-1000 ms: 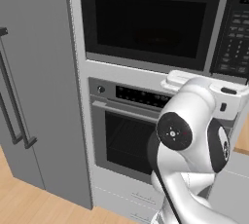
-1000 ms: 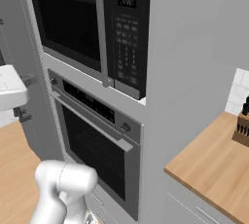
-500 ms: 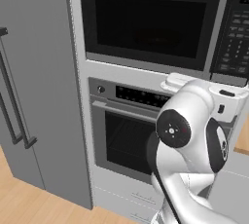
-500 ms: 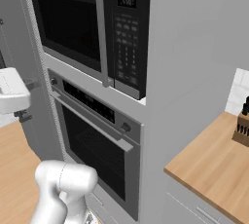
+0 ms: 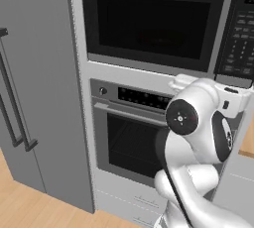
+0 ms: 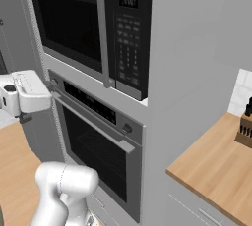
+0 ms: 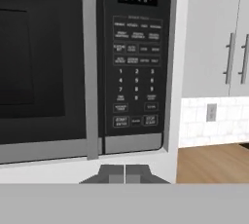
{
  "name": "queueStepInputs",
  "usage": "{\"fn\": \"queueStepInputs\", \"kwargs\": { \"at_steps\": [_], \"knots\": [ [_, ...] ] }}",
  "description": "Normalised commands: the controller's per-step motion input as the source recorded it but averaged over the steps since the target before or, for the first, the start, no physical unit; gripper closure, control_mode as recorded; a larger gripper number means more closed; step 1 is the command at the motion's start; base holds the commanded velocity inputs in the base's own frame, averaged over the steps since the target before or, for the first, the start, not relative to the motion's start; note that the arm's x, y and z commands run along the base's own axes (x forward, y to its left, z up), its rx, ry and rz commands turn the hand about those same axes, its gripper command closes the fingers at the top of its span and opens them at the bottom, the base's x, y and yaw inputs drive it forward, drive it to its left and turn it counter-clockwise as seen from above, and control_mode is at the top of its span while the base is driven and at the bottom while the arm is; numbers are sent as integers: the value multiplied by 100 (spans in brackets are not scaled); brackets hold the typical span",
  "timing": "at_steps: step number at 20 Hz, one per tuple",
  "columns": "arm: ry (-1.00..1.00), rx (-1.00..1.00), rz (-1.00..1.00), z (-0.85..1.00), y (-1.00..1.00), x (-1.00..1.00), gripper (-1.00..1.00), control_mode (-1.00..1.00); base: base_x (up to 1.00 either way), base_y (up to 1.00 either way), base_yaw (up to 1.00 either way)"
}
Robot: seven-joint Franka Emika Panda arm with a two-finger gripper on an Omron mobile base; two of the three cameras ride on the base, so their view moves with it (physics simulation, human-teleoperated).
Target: Open the microwave, place the bowl with waffle inside the microwave, then close the microwave door and turn it on.
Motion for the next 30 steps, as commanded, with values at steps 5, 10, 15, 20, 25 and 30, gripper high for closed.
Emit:
{"fn": "queueStepInputs", "kwargs": {
  "at_steps": [5, 10, 15, 20, 25, 30],
  "knots": [
    [0, 0, 0, -7, -22, 31, 100, -100, 0, 0, 0],
    [-2, 0, 1, 0, -19, 22, 100, -100, 0, 0, 0],
    [0, 5, 10, 0, -31, 12, 100, -100, 0, 0, 0],
    [0, 6, 11, 0, -30, 0, 100, -100, 0, 0, 0],
    [0, 2, 4, 0, -14, 10, 100, -100, 0, 0, 0],
    [0, 0, 3, 0, -4, 21, 100, -100, 0, 0, 0]
  ]
}}
